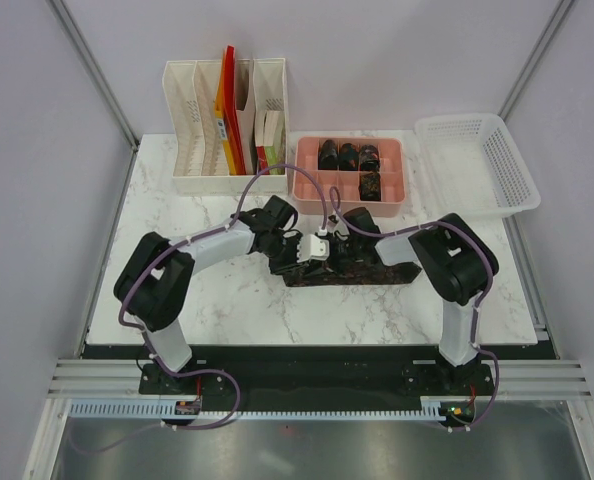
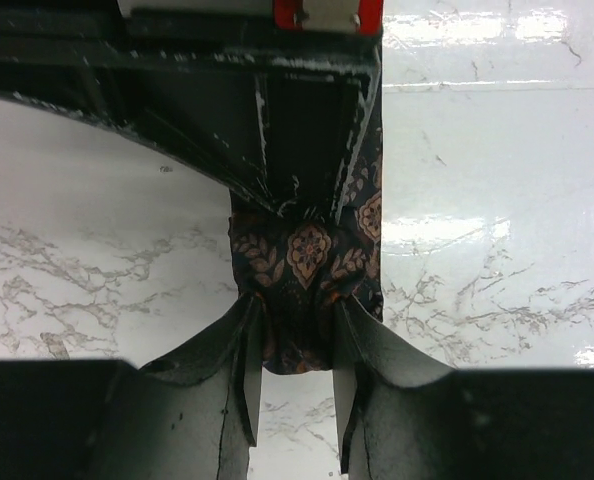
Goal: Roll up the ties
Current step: Roll the tie at the center of the board.
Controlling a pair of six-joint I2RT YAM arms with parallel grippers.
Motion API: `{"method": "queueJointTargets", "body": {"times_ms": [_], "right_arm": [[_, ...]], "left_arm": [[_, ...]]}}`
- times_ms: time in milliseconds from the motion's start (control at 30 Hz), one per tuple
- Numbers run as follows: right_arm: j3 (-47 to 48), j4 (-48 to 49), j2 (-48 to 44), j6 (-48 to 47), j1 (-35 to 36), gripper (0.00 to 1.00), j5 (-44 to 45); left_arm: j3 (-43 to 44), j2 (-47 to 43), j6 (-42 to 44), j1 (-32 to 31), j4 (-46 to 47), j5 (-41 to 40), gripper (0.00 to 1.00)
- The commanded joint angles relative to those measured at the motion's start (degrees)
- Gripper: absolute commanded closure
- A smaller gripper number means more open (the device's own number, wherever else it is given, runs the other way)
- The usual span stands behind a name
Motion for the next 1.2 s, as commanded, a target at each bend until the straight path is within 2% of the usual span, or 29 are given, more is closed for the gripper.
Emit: {"method": "queueJointTargets", "body": {"times_ms": [0, 267, 367, 533, 700, 833, 1000, 1100, 1133, 1167], "right_arm": [[-1.38, -1.69, -3.69, -3.22, -2.44, 0.73, -2.45], [-1.56, -4.59, -8.88, -4.55, -3.76, 0.57, -3.33], [-2.69, -1.62, -9.50, -1.83, -3.76, 0.47, -2.89], [-3.05, 1.29, -8.36, 0.46, -3.58, 0.44, -1.84], [-3.49, 5.85, -5.99, 2.57, -2.44, 0.50, -0.43], [-3.23, 7.80, -4.49, 3.80, -1.83, 0.59, -0.25], [-2.26, 6.22, -3.35, 2.22, -0.86, 0.58, 0.27], [-1.91, 4.38, -2.91, 1.43, -0.86, 0.82, 0.89], [-2.00, 3.85, -2.91, 0.30, -0.95, 0.93, 0.98], [-1.91, 2.62, -2.82, -0.50, -1.38, 0.96, 1.24]], "left_arm": [[-0.25, 4.14, 2.50, -1.21, -3.16, -0.53, 0.73], [0.63, 4.50, 2.59, -1.21, -3.77, -0.62, 0.74], [0.98, 4.67, 2.41, -1.21, -3.86, -0.53, 0.75], [1.51, 4.76, 2.15, -1.21, -4.03, -0.62, 0.73], [1.77, 4.67, 1.80, -1.21, -4.04, -0.01, 0.69], [1.86, 4.50, 1.80, -1.21, -4.04, -0.27, 0.64], [2.04, 4.67, 1.79, -1.21, -4.04, -0.27, 0.63], [2.04, 4.32, 1.53, -1.21, -4.04, -0.36, 0.61], [2.04, 3.89, 1.36, -1.21, -4.21, -0.36, 0.59], [1.86, 3.36, 1.18, -1.13, -4.13, -0.36, 0.57]]}}
